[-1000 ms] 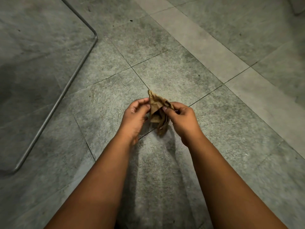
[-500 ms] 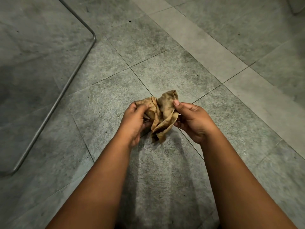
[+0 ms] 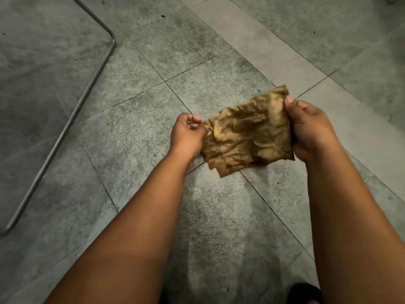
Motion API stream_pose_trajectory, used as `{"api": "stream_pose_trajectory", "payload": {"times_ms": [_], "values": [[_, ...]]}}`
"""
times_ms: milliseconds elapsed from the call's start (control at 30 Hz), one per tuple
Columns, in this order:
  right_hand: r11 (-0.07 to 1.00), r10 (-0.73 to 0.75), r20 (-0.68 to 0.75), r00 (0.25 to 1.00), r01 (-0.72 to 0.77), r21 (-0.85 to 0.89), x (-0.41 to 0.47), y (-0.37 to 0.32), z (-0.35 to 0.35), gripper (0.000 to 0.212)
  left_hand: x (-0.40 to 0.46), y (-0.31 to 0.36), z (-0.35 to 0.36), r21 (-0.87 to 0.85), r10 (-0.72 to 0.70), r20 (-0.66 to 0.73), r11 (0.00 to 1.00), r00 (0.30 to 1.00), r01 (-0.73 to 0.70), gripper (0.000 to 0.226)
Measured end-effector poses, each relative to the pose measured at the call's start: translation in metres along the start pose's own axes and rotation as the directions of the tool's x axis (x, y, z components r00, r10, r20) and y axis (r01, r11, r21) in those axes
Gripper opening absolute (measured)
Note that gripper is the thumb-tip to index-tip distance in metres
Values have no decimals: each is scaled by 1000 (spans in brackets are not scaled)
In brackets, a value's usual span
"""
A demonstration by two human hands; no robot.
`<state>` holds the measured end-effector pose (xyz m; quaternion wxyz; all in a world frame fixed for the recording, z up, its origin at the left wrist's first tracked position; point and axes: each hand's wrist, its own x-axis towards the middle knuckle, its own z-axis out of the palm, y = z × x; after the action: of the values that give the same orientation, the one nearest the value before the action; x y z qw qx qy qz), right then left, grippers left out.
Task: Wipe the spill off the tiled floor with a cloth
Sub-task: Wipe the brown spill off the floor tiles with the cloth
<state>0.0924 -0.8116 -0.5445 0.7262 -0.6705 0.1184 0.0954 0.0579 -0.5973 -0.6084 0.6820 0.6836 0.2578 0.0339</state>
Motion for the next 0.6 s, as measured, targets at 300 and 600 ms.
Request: {"api": "stream_pose_trajectory", "payload": {"times_ms": [300,600], "values": [[862,0,423,906,215,-459,-20,-21,-33,21,30,30,49,-5,135,9,991,991,-135,31],[508,-7,266,964,232,-830,-26,83,-2,40,1,-42,22,561,322,22,780,946,-278,32]]}}
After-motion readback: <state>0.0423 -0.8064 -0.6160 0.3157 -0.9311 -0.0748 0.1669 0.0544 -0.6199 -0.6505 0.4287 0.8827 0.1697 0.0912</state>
